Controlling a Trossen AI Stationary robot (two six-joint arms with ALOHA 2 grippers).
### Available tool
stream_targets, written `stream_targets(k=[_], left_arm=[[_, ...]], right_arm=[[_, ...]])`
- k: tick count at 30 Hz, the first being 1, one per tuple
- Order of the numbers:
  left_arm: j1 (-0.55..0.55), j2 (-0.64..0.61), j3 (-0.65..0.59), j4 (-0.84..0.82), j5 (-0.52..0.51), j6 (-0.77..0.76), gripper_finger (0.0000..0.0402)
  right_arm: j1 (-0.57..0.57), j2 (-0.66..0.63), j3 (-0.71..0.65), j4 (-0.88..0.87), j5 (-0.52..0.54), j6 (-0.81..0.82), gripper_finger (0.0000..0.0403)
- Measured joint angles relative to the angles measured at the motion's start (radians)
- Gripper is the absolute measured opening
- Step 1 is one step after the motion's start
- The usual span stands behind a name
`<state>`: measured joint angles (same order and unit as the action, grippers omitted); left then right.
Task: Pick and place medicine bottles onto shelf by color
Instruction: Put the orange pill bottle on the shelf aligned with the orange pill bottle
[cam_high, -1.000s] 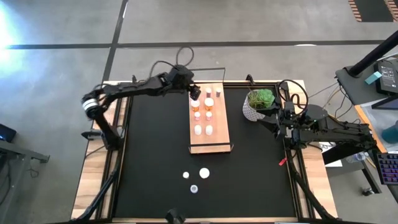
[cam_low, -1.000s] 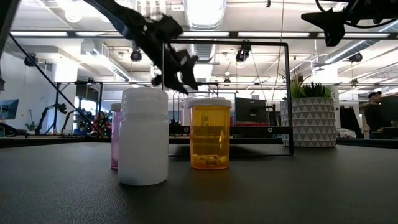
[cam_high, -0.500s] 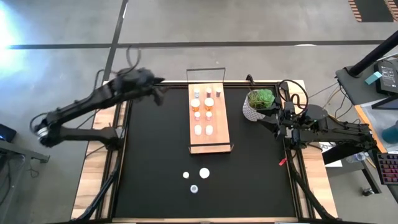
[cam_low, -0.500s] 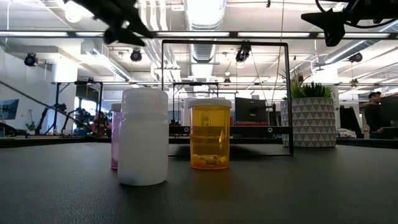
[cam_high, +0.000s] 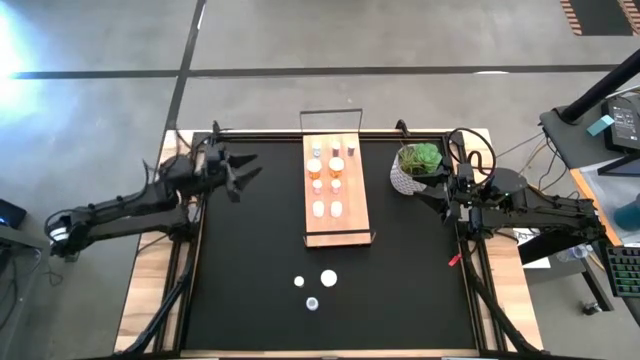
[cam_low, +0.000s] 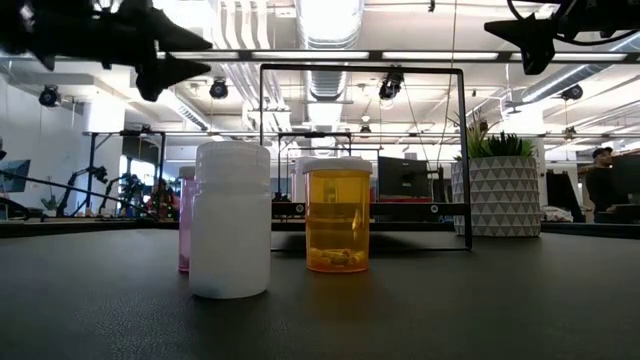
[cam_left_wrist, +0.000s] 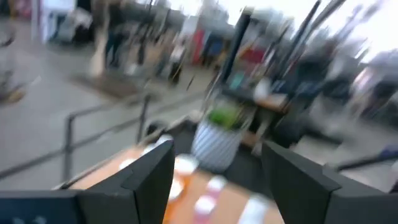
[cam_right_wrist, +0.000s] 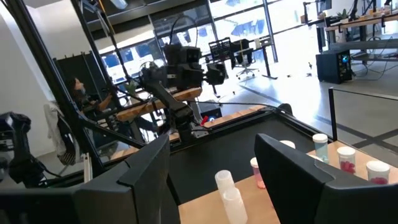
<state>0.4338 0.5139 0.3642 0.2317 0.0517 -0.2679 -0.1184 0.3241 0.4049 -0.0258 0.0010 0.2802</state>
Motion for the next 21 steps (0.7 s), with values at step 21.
stream_targets(k=[21], left_arm=[[-0.032, -0.031, -0.354, 0.563, 0.035, -0.276, 0.0224]], right_arm=[[0.0, 0.0, 0.0, 0.0, 0.0, 0.0, 0.0226]])
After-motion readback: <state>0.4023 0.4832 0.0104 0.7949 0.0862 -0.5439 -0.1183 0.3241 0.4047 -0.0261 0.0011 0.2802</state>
